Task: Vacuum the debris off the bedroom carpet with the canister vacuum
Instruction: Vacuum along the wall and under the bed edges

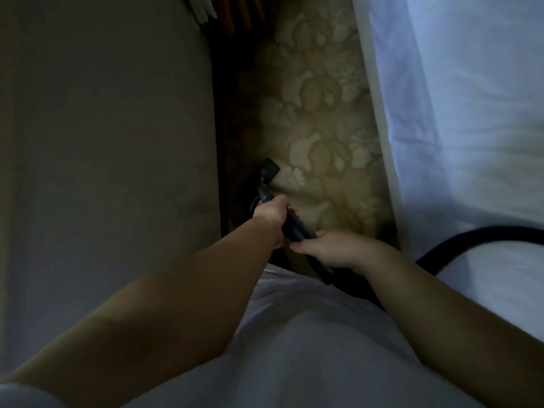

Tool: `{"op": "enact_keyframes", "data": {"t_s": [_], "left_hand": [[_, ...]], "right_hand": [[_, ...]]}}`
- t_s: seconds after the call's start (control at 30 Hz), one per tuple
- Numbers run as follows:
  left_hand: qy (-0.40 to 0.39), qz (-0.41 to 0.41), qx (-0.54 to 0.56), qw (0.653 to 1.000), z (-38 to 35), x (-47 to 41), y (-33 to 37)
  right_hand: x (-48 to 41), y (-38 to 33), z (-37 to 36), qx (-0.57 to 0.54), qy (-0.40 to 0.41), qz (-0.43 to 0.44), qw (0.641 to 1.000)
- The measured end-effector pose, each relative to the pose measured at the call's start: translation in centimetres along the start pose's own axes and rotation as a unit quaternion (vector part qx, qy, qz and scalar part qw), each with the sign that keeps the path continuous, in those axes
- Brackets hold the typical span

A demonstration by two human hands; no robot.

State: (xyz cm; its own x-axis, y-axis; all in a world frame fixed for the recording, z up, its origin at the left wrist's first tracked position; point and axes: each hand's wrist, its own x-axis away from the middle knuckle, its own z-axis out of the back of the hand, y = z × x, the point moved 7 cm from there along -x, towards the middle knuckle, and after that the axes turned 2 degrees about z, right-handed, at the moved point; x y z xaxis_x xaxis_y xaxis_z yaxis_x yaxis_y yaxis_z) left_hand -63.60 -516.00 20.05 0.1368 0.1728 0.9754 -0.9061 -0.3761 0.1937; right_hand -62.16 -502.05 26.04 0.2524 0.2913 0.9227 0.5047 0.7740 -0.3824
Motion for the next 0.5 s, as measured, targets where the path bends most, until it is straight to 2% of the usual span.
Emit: {"op": "enact_keyframes", "data": {"t_s": [0.1,0.27,0.5], "left_hand": [[0.014,0.024,0.018,0.999,-1.5,1.6,-7.0],[-0.007,0.050,0.014,0.999,-4.1,4.5,-15.4],[-0.043,0.081,-0.012,0.996,-8.2,7.3,-21.7]], "right_hand": [[3.0,6.0,-1.7,-0.005,-0.007,0.000,1.000],[7.6,14.0,-3.7,-0.003,-0.012,-0.034,0.999],[12.6,20.2,-3.6,-0.019,0.018,-0.046,0.999]]}}
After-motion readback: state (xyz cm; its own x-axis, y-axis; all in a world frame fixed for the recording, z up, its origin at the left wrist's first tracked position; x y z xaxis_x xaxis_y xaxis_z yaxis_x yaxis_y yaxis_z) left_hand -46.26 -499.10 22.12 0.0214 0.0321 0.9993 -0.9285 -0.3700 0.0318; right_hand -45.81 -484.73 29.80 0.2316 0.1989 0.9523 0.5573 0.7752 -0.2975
